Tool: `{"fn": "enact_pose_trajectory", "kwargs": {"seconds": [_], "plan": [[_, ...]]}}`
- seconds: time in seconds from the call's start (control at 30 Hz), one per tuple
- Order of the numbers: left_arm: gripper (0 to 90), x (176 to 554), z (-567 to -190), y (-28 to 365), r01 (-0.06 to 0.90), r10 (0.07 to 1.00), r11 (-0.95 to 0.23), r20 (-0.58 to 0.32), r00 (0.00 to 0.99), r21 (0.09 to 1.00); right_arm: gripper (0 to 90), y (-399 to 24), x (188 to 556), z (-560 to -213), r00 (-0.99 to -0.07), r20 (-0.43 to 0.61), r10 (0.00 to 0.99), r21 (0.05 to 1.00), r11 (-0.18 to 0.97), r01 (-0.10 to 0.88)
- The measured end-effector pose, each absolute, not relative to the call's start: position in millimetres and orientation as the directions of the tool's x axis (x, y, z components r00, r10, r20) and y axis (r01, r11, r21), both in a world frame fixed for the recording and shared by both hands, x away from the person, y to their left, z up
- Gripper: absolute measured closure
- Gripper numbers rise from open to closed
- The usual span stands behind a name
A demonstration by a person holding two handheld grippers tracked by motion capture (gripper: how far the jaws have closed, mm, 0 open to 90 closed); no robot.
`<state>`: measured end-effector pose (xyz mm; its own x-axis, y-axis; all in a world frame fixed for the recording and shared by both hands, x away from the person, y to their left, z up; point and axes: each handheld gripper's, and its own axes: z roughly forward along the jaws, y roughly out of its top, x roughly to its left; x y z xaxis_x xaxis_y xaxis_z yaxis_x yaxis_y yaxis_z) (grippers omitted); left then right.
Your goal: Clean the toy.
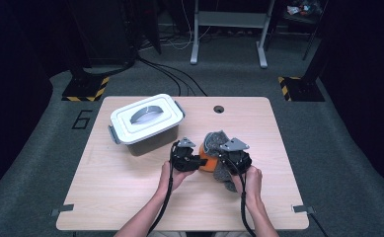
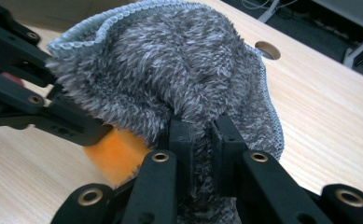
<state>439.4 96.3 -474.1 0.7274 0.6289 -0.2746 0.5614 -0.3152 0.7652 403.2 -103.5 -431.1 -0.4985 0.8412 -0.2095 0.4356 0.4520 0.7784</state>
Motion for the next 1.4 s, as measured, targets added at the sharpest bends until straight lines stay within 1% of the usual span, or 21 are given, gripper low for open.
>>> {"fn": "enact_pose_trajectory", "kwargs": {"seconds": [0.13,0.37,0.53,0.7,0.73,0.83,0.93,1.03,1.2,1.4], "plan": [[71.5,439.6,-474.4,95.8,0.559,0.628,-0.313,-0.274,0.728,0.768,80.7,-113.7,407.6,-435.3,-0.485,-0.195,0.852,0.768,0.441,0.465],[71.5,439.6,-474.4,93.8,0.555,0.626,-0.314,-0.272,0.731,0.77,80.7,-139.5,416.8,-447.6,-0.426,-0.123,0.896,0.761,0.361,0.539],[71.5,439.6,-474.3,93.9,0.557,0.625,-0.316,-0.273,0.731,0.768,80.7,-149.1,419.8,-451.7,-0.403,-0.101,0.909,0.754,0.335,0.565],[71.5,440.3,-474.7,95.1,0.557,0.619,-0.325,-0.273,0.737,0.764,80.6,-148.2,413.8,-445.5,-0.416,-0.127,0.901,0.769,0.354,0.532],[71.5,440.5,-474.8,96.3,0.551,0.613,-0.333,-0.269,0.743,0.765,80.6,-141.1,408.9,-439.3,-0.436,-0.141,0.889,0.787,0.368,0.495],[71.5,439.9,-474.8,96.0,0.55,0.613,-0.334,-0.267,0.744,0.765,80.6,-128.3,404.8,-431.3,-0.474,-0.167,0.865,0.8,0.399,0.447],[71.5,440.5,-475.3,97.5,0.553,0.618,-0.331,-0.268,0.739,0.764,80.6,-112.7,404.5,-428.9,-0.493,-0.213,0.844,0.785,0.448,0.428],[71.5,440.1,-476.4,98.9,0.562,0.622,-0.314,-0.282,0.73,0.765,80.6,-113.3,410.3,-432.8,-0.484,-0.203,0.851,0.776,0.441,0.45],[71.5,440.4,-476.4,97.3,0.553,0.618,-0.318,-0.274,0.737,0.77,80.7,-131.8,418.2,-442.5,-0.444,-0.163,0.881,0.766,0.396,0.505],[71.5,440.5,-476.2,96.4,0.55,0.618,-0.318,-0.271,0.738,0.772,80.6,-146.2,423.3,-452.5,-0.41,-0.122,0.904,0.76,0.351,0.548]]}}
